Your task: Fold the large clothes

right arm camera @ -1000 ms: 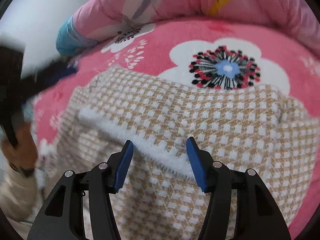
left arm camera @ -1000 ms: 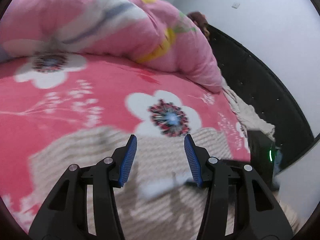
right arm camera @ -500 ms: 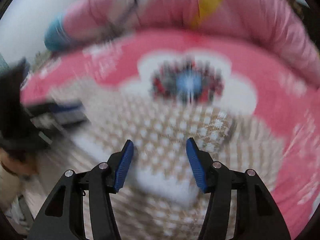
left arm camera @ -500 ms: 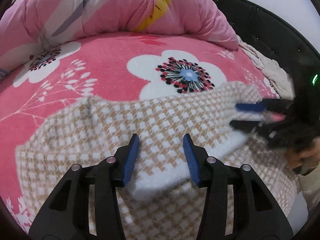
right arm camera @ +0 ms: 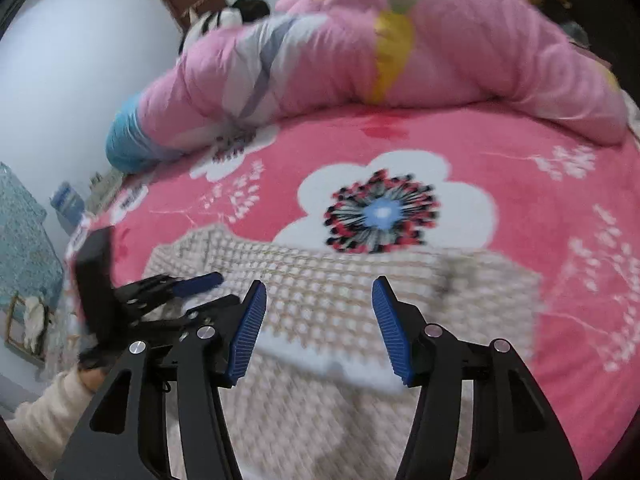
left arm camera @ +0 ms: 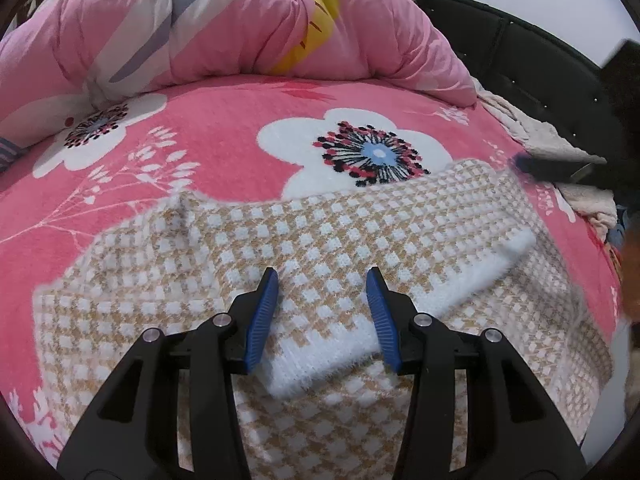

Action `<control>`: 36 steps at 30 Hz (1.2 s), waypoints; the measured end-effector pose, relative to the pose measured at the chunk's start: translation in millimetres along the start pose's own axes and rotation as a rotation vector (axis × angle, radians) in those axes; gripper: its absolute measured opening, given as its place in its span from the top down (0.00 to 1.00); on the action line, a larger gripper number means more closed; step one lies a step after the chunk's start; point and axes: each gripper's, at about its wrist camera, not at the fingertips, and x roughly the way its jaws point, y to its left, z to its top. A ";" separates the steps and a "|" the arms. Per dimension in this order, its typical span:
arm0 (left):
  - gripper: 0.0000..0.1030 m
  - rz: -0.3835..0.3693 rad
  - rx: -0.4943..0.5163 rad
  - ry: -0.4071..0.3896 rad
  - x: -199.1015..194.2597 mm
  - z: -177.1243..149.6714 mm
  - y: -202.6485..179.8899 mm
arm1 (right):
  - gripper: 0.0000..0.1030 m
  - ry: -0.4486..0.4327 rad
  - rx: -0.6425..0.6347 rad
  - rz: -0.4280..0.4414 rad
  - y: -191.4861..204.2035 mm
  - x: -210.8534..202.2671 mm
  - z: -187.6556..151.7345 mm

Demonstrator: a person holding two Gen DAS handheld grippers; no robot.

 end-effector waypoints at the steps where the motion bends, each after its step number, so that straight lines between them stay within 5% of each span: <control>1: 0.56 0.015 0.001 -0.001 -3.1 -1.6 -1.3 | 0.47 0.071 0.007 -0.041 0.4 20.2 -11.1; 6: 0.53 0.069 -0.007 0.021 -36.6 -22.2 -7.4 | 0.47 0.083 0.177 0.055 -11.8 -26.3 -63.1; 9: 0.52 0.029 -0.107 0.026 -68.3 -47.1 -2.6 | 0.46 0.046 0.201 0.043 -13.4 -75.2 -99.9; 13: 0.36 0.016 -0.185 -0.020 -113.1 -87.9 -9.6 | 0.20 -0.018 0.200 0.105 2.5 -116.6 -140.4; 16: 0.29 0.076 -0.213 -0.044 -140.9 -119.1 -18.7 | 0.16 -0.026 0.157 0.109 24.2 -129.7 -170.3; 24: 0.26 0.209 -0.257 -0.047 -184.3 -185.1 -18.0 | 0.14 0.016 0.103 0.003 67.1 -90.7 -231.1; 36: 0.30 0.124 -0.355 -0.224 -229.5 -215.8 8.1 | 0.07 0.005 0.079 0.043 65.8 -81.2 -250.4</control>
